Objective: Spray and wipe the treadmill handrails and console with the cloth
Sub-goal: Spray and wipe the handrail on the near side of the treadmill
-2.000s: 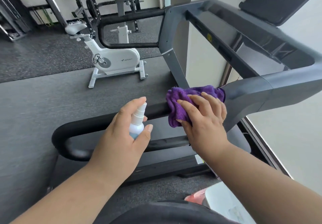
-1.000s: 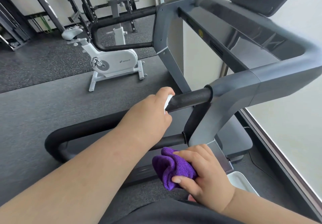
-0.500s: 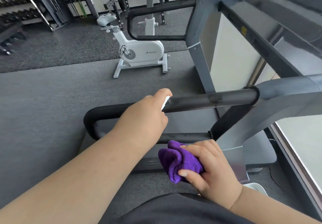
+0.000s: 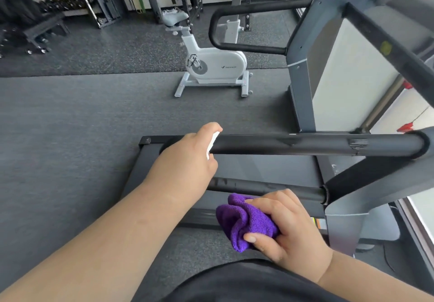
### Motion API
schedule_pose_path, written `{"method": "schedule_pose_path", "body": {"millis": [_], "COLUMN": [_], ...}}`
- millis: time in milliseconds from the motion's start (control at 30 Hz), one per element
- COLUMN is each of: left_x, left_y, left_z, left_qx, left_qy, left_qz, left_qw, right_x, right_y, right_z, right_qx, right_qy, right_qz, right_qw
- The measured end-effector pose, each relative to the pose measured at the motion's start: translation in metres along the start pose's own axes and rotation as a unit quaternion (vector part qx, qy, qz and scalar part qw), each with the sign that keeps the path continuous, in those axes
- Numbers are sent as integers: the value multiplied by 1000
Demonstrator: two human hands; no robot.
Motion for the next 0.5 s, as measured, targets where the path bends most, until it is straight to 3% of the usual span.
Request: {"method": "schedule_pose_path", "body": {"millis": [133,333,500], "left_x": [-8,8,14], "left_y": [-6,-50,-96], "left_z": [1,7,-5], "left_qx": [4,52,181], "left_qy": [-15,31,12], "left_qz": [-5,5,61], "left_qw": [1000,998,981], "right_x": [-14,-28,-36], "right_y": [-5,-10,-8], "right_z": [-12,-24,-34], "right_qx": [4,16,19], "right_qy": [-14,-32,-43], "right_qz": [7,17,7], "right_qw": [1000,999,999]}}
Point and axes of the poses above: each hand's wrist, its own x-axis away from the middle knuckle, its own z-axis out of the back of the hand, y = z × x, the point moved 1 cm from there along -x, towards the middle knuckle, and after that the axes turned 15 degrees about -y, right-handed, at the moved point
